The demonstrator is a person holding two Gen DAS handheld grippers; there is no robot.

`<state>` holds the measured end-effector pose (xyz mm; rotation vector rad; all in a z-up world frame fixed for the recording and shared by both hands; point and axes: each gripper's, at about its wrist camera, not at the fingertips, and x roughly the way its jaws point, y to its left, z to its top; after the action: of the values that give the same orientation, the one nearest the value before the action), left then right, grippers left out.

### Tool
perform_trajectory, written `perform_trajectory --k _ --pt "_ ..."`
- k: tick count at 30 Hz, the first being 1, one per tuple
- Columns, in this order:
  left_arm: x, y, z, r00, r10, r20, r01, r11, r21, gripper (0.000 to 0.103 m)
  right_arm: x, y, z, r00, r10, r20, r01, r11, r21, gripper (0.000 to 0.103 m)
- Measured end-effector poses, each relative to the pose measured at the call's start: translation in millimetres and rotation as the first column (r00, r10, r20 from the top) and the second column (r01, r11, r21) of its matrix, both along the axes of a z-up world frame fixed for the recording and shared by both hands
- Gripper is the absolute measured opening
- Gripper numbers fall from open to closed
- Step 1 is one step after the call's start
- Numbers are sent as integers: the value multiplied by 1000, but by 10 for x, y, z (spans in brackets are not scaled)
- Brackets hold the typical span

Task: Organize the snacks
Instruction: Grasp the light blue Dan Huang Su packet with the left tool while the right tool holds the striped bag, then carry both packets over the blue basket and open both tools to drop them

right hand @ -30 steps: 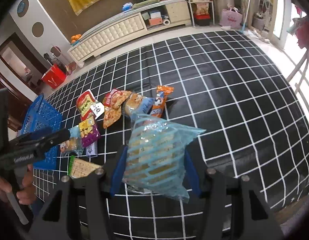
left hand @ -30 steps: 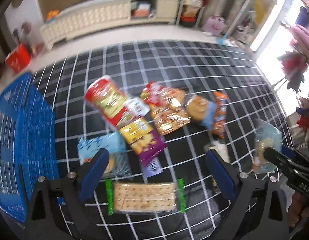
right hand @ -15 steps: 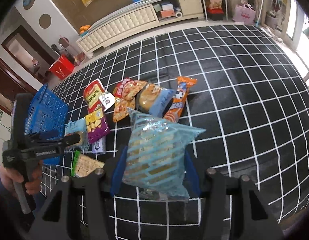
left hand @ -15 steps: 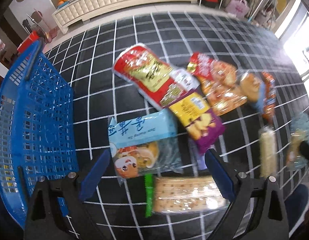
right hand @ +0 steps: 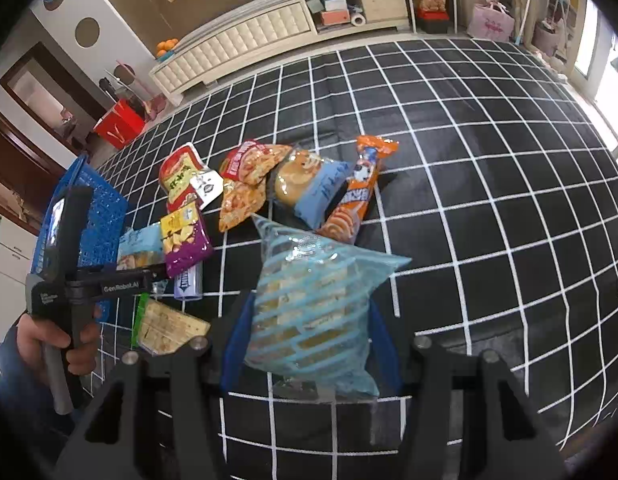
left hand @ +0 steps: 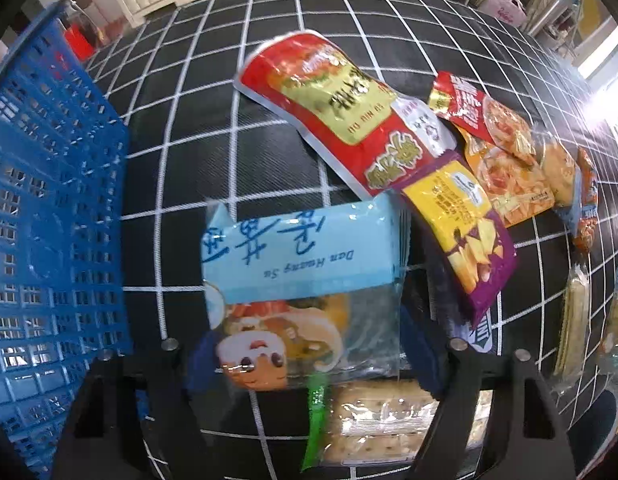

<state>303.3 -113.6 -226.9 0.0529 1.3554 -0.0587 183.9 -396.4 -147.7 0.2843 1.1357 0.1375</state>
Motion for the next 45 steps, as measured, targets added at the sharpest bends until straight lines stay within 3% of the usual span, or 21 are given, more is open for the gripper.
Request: perform_trajectory --k 4,12,26,35,45 --pt "-63 58 29 1000 -4 21 4 1000 -1 66 -4 23 25 1000 -2 0 2 1000 -8 60" --pt "-403 56 461 991 -52 122 57 997 -44 66 -76 193 250 999 17 27 -16 999 -41 60" --pt "-1016 316 1481 962 -88 260 125 984 -130 66 -101 931 860 987 103 124 -94 992 -83 60" --pt "-1301 971 2001 933 -41 357 91 988 -125 66 -23 1586 1142 963 204 175 -189 977 -98 60" --pt "-1303 1687 2108 926 21 377 15 996 -91 66 142 2413 1247 927 329 181 -315 944 -101 60"
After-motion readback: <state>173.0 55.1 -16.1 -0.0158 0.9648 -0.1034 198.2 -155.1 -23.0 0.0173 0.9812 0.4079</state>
